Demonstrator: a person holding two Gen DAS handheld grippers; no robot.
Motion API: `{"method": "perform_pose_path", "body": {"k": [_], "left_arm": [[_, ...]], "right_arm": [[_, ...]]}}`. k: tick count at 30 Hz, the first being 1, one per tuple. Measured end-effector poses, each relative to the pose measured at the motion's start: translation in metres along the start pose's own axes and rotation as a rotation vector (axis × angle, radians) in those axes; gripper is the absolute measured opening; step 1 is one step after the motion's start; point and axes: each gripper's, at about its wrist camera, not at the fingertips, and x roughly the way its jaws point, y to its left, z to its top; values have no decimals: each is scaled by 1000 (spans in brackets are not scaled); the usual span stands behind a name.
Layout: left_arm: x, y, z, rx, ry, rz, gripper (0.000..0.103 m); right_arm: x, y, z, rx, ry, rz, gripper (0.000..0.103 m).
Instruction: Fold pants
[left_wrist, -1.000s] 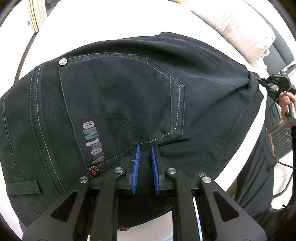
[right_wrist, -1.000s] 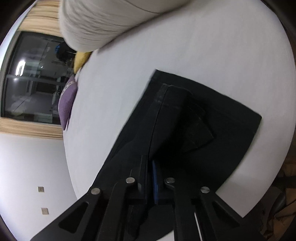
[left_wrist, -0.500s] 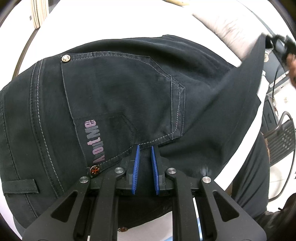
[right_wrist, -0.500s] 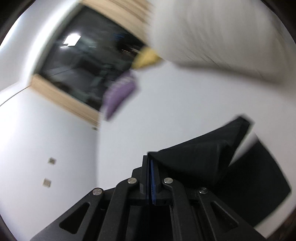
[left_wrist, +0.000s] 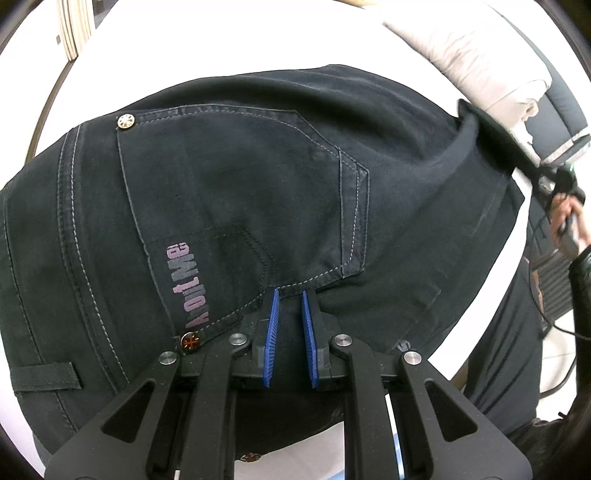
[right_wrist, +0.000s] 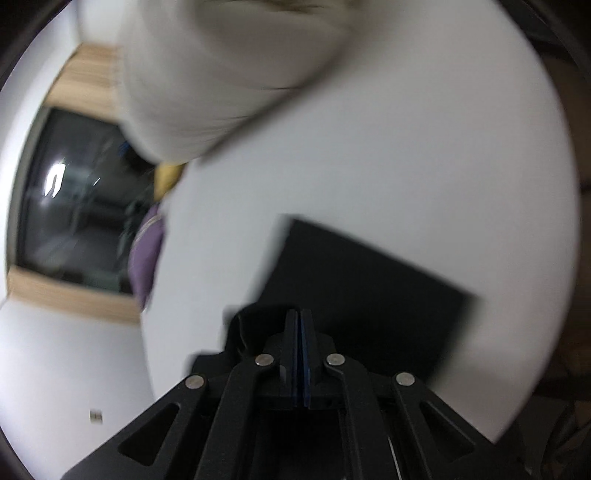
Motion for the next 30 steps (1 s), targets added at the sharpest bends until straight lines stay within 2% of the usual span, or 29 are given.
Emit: {"method": "perform_pose_path", "body": {"k": [3,5,7,8,9,11,13,15,17,20,22,23,24,25,26,30], "left_arm": [[1,-4,4,2,6,14,13],[2,-7,6,4,10,21,13],[3,-10,8,7,12,27,13],[4,-11,9,6,12,29,13],[4,-13,10,5,13,31,13],[3,-18,9,8,11,34,13],[4,-17,6,12,10,34,13],[5,-17,4,10,7,33,13],[4,-16,3,10,4,32,13],[2,-12,0,6,0,27,13],[1,-9,-2,7,-1,24,13],[1,-8,-2,8,-1,21,13],[1,-7,-3,7,-1,19,13],[1,-6,-3,6,-1,17,13],[0,-4,-3,4,-1,15,13],[-1,0,-3,1,-2,10,13]], "right_arm": [[-7,-34,4,111,-40,-2,2],[-16,-40,8,125,-60,-14,3],[-23,-12,8,-36,-46,-50,5],[-29,7,2,-153,-40,-52,16],[-34,34,-8,-317,-29,-56,53],[-45,77,-38,-597,-46,-73,89],[-55,111,-86,-917,-113,-75,92],[-46,125,-127,-1143,-82,-106,91],[-24,126,-156,-1290,-25,-165,86],[13,112,-169,-1340,58,-276,73],[33,95,-175,-1375,92,-378,53],[39,91,-177,-1395,109,-387,33],[39,95,-177,-1394,109,-377,13],[34,98,-173,-1375,113,-372,13],[29,104,-161,-1325,129,-330,8],[5,137,-90,-1076,160,-106,8]]}}
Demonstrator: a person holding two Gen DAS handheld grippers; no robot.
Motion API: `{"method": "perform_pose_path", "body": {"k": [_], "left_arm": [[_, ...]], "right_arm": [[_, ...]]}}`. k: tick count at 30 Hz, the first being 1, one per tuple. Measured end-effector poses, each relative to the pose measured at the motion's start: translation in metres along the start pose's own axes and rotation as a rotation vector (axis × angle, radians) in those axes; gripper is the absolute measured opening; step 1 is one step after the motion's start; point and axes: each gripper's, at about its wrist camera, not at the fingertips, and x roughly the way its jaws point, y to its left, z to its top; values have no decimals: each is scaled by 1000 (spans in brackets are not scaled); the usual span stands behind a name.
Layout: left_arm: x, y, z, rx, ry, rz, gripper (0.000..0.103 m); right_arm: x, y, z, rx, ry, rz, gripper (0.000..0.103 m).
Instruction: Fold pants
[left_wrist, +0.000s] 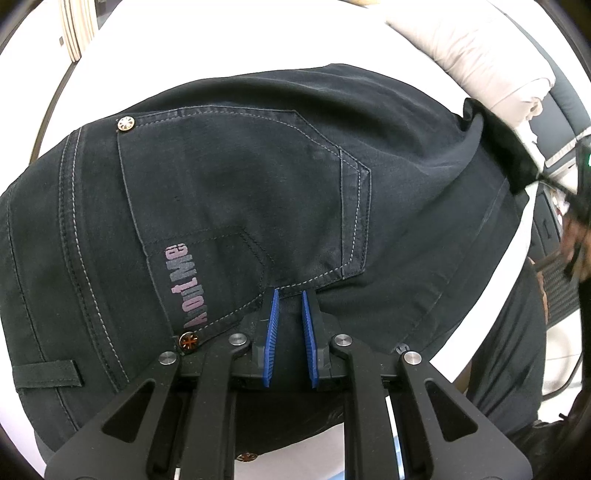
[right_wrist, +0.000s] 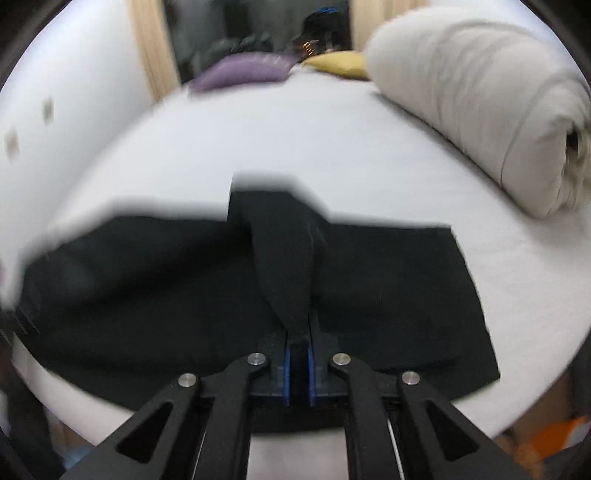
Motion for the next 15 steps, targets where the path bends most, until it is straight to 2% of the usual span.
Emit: {"method": "perform_pose_path", "body": {"k": [2,3,4,5,6,7,8,9,11,13,15], "left_arm": [[0,1,1,0,2,-1,13],[0,1,1,2,4,1,13],[0,1,2,3,6,3,13],[0,0,3,6,8,5,13],[0,0,4,8,10,7,13],[0,-1,5,11,12,9,13],[-1,-2,5,8,11,10,13],[0,-2,5,3,8,8,13],[1,-2,5,-4,3,9,13],[1,-4,5,7,4,16,13],[1,-6,5,15,7,19,13]], "right_arm": [[-2,-39,39,152,-24,69,8],[4,-60,57,240,-40,74,10],[11,-88,73,362,-55,67,19],[17,-117,85,468,-65,19,59],[21,-141,98,525,-44,-188,77],[18,-148,104,525,-43,-315,76],[8,-146,108,487,-76,-365,75],[-6,-138,110,416,-129,-334,79],[-30,-117,95,321,-197,-347,83],[-35,-113,69,363,-177,-241,82],[-28,-120,28,527,-120,-55,76]]}}
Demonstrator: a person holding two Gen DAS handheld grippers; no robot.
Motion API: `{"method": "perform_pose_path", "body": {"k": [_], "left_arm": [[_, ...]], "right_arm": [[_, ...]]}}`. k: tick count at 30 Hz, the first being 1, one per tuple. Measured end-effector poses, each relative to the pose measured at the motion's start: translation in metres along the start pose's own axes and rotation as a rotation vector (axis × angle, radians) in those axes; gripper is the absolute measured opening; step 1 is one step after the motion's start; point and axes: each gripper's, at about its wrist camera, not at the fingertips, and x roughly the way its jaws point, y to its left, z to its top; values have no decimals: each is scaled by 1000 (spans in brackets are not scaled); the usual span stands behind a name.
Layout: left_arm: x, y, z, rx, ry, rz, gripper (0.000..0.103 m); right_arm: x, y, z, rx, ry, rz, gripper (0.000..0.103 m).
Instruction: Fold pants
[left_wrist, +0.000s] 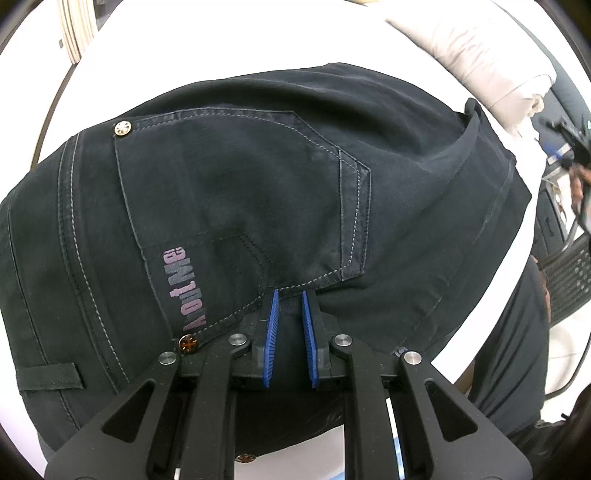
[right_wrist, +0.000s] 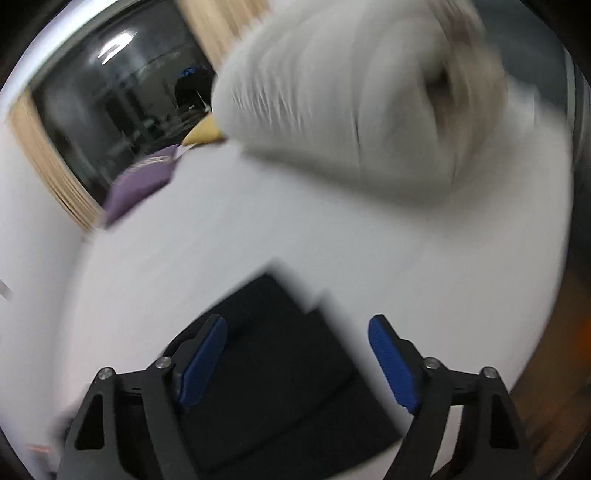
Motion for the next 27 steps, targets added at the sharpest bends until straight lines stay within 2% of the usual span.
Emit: {"method": "perform_pose_path", "body": {"k": [3,5,6,8,11,12,13,14,17,21,24,27], "left_arm": [[1,-2,0,-5,-3,3,13],[1,-4,-1,-3,-4,10,13],[1,-5,-1,-2,-4,11,13],[1,-6,-2,-6,-5,7,13],[2,-5,-3,-12,-7,5,13],[2,-6,-4,-11,-8,6,13],[1,-6,-4,-11,-10,5,13],[1,-5,-5,-11,-10,4,13],[0,-4,-6,-12,-10,3,13],[-1,-3,-7,-11,-10,5,13],[-1,-5,-7,-9,-8,8,13],[-1,-9,-7,-3,-7,13,13]], "right_arm": [[26,-29,-57,228,124,120,66],[41,-33,-83,324,174,150,61],[51,-36,-91,376,183,151,60],[55,-25,-107,403,161,168,60],[67,-23,-98,471,152,189,58],[71,-19,-96,463,154,205,39],[78,-20,-91,458,157,208,28],[83,-21,-91,468,172,213,9],[78,-36,-90,535,151,239,5],[43,-50,-101,584,35,235,4],[20,-62,-118,645,-23,206,4],[15,-73,-137,698,-27,166,4]]}}
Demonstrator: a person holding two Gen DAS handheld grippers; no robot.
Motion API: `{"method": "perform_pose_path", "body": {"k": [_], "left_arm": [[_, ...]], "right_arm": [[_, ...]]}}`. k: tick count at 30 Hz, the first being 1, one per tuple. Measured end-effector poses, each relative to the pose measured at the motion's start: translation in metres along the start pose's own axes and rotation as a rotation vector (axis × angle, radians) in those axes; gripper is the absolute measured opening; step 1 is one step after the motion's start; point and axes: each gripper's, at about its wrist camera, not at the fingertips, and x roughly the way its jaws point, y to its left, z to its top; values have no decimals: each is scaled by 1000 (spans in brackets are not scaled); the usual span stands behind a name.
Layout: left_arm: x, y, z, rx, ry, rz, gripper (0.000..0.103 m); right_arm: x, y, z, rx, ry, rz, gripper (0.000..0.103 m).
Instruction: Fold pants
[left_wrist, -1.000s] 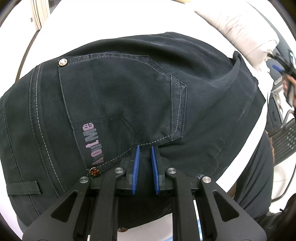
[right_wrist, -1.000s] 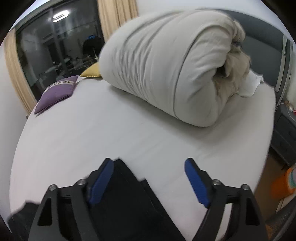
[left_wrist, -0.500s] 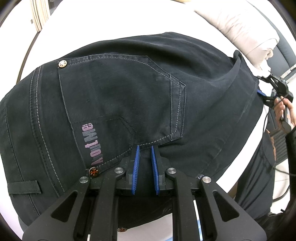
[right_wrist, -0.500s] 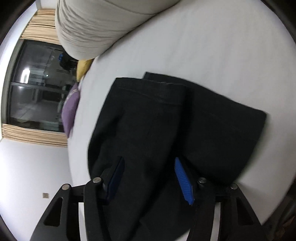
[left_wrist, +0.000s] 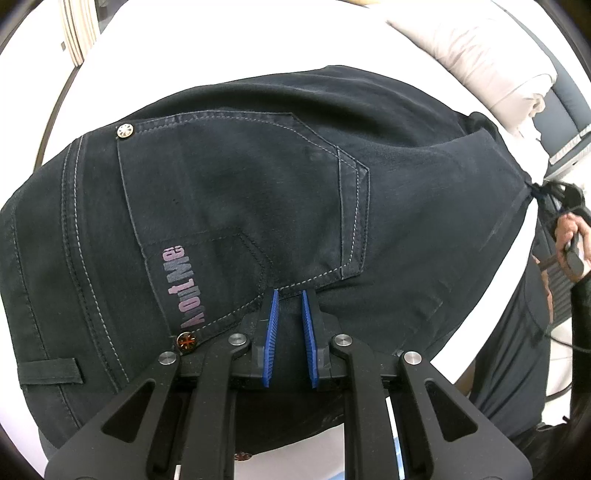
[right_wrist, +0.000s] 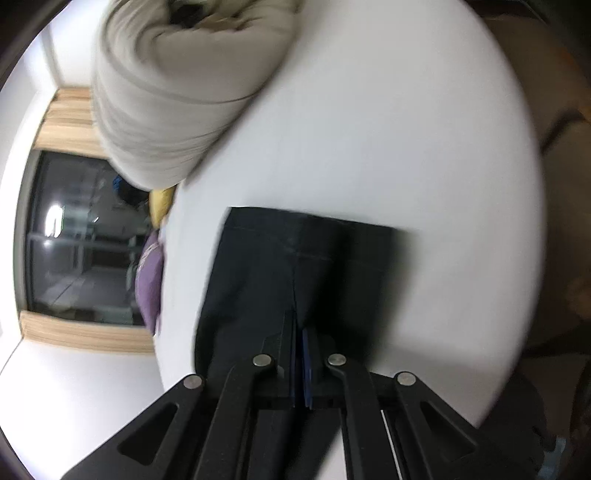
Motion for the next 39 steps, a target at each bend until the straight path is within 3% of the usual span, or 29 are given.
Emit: {"method": "perform_pose_path", "body": {"k": [9,11,13,15,17,19,22,26,31,39], "left_arm": [[-5,-5,-7,-7,-11,2,13],[-5,-4,-9,-14,-19,0,13],[-8,-4,-10,-10,-23,12,13],[-12,-6,-13,-4,-36,28,13],[-16,-8,-17,-4,-51,38,13],[-20,-10,-20,-6,-71,42,13],[-26,-15,-24,-10,-105,24,13],[-28,-20,-26,-5,-109,31,13],[-28,-1,-31,-64,-103,30,13],[-29,5,-32,-62,-105,37,13]], "right_arm": [[-2,-12,-1,3,-1,-54,3],[3,-9,1,-81,23,-93,1],[-1,7,5,-145,-6,-145,9],[-19,9,7,-177,-73,-238,38],[-41,21,5,-212,-113,-249,38],[-45,40,-11,-277,-5,-158,38],[-29,69,-69,-351,236,1,38],[21,70,-146,-271,499,88,38],[62,60,-195,-220,656,43,38],[78,64,-216,-201,728,60,46]]}}
